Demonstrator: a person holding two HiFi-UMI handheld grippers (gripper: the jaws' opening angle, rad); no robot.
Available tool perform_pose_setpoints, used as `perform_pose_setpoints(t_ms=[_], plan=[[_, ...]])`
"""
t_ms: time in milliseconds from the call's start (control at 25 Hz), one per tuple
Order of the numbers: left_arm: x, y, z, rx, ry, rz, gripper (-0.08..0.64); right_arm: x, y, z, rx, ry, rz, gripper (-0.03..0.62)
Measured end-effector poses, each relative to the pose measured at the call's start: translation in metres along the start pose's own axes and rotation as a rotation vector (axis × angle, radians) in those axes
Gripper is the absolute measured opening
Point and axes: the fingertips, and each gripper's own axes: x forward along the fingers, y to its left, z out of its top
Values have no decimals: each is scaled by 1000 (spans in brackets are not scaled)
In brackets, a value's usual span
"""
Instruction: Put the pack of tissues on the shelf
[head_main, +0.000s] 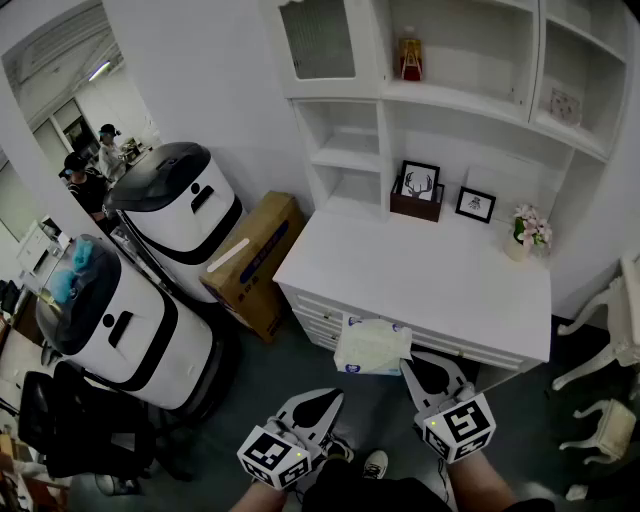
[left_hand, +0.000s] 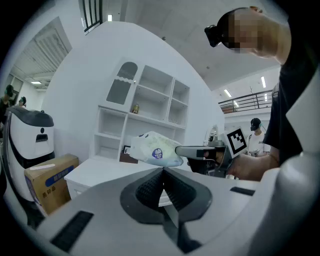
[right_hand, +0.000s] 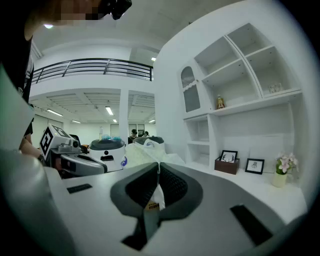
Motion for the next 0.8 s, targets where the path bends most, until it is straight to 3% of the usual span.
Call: perform_pose_setpoints(t_ms=[800], plan=[[-10, 9, 4, -3, -6, 25, 5, 11, 4, 4, 17, -10, 0, 8]])
